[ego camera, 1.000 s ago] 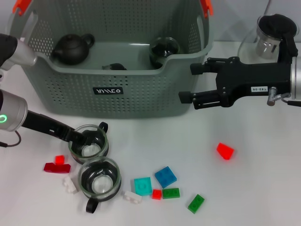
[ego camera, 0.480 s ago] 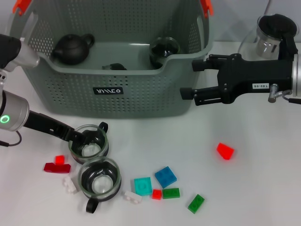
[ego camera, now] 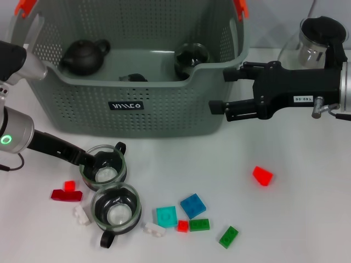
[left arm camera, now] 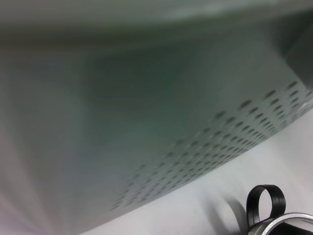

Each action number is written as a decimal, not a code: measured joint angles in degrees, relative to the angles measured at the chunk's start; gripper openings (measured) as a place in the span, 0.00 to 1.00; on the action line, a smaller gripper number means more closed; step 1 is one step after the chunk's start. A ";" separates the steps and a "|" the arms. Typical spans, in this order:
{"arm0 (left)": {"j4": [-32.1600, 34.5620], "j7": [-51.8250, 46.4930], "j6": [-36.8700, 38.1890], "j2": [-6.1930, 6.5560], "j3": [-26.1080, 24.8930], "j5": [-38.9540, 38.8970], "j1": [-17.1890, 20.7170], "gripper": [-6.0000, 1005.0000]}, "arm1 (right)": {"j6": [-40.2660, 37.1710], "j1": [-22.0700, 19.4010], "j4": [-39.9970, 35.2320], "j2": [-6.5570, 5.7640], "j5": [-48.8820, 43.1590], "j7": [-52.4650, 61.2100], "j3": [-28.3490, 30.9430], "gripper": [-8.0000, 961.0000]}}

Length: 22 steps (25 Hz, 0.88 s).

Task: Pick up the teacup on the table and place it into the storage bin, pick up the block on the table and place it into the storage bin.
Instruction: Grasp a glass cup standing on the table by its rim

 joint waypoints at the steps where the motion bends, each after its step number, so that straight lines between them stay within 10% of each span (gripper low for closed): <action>1: 0.00 0.00 -0.07 -0.01 0.03 0.04 0.00 0.70 | 0.00 0.00 0.00 0.03 0.00 0.00 0.00 0.97; 22: -1.55 0.37 -0.32 0.04 0.07 0.12 -0.22 0.59 | 0.01 -0.15 0.00 0.23 0.00 -0.18 -0.03 0.96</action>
